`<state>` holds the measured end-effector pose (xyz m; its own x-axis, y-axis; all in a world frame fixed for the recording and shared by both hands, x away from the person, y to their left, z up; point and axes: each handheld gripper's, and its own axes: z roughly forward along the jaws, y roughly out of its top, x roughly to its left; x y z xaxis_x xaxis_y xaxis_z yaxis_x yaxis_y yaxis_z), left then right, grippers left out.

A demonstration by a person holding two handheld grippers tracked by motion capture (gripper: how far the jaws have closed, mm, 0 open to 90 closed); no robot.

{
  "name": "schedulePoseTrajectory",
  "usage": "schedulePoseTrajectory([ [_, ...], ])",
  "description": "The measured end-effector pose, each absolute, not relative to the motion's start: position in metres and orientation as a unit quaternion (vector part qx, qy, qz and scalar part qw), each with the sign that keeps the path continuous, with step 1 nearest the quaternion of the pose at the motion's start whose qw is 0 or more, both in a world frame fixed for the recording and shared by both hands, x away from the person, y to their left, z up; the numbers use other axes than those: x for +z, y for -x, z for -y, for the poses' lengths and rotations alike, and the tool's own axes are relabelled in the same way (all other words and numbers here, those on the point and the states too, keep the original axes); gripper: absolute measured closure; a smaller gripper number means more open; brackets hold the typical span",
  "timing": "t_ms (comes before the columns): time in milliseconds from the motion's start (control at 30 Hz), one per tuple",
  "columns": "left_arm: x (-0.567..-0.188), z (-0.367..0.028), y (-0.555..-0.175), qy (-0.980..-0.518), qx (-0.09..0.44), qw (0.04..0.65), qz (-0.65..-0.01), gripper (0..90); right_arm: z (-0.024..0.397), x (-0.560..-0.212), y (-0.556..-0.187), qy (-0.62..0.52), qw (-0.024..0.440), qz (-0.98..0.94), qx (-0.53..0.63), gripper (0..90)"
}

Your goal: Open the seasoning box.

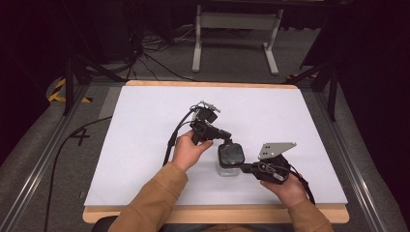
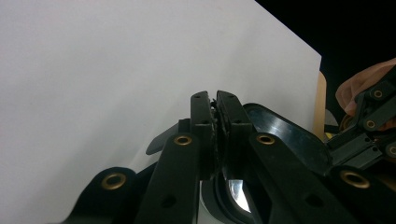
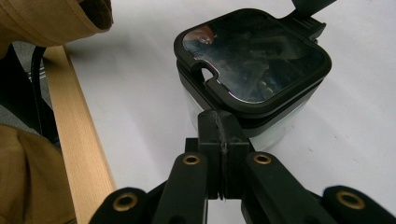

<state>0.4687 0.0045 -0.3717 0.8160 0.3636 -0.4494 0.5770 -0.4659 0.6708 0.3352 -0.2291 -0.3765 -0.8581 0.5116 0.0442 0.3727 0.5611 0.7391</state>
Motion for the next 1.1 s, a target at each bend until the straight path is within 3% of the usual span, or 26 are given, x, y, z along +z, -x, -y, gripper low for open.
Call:
schedulePoseTrajectory([
  [67,-0.369,-0.005,-0.468,-0.846,-0.122,0.440,-0.274,80.6,0.229,-0.376,-0.335,-0.252,0.090,-0.878,0.397,89.5],
  [367,-0.336,-0.024,-0.444,-0.846,-0.046,0.463,-0.262,80.8,0.230,-0.367,-0.337,-0.249,0.102,-0.870,0.413,89.4],
  [867,-0.325,-0.059,-0.417,-0.838,-0.032,0.469,-0.277,84.6,0.224,-0.350,-0.355,-0.232,0.118,-0.856,0.448,89.5],
  [1100,-0.328,-0.057,-0.403,-0.844,-0.039,0.467,-0.262,86.0,0.220,-0.345,-0.364,-0.231,0.125,-0.845,0.465,89.5],
])
